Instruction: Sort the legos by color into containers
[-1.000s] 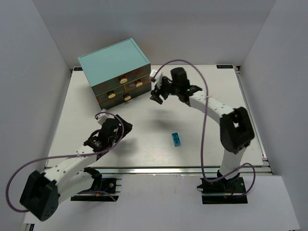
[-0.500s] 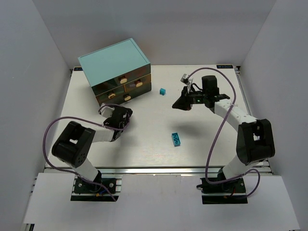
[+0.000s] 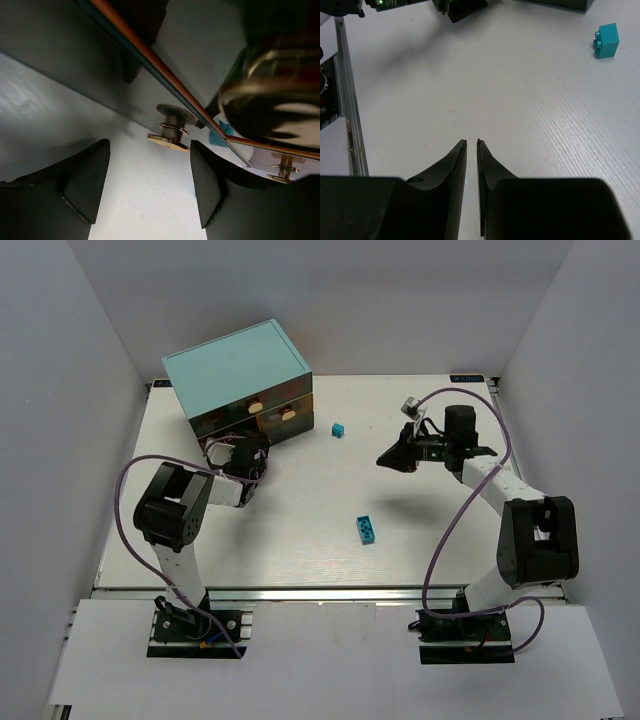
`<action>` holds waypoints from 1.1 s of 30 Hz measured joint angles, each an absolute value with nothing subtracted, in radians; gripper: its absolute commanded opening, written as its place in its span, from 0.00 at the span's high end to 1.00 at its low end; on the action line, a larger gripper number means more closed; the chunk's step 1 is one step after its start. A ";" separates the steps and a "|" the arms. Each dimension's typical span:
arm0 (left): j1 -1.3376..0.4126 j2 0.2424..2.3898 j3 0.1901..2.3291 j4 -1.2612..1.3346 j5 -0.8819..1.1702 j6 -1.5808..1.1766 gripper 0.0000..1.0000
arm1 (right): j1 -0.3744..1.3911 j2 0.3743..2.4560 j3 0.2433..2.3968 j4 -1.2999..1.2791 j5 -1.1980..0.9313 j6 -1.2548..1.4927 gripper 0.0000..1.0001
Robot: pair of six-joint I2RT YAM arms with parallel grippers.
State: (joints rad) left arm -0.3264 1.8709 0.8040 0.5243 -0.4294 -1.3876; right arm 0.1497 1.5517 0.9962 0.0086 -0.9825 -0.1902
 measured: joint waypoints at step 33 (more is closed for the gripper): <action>-0.356 2.031 0.799 0.917 -0.610 -1.451 0.38 | 0.049 1.581 0.958 -0.001 -1.044 -0.270 0.81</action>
State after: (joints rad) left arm -0.3557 2.0308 0.7990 0.9173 -0.6102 -1.4509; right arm 0.0494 1.5810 0.9581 -0.0010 -1.0443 -0.2703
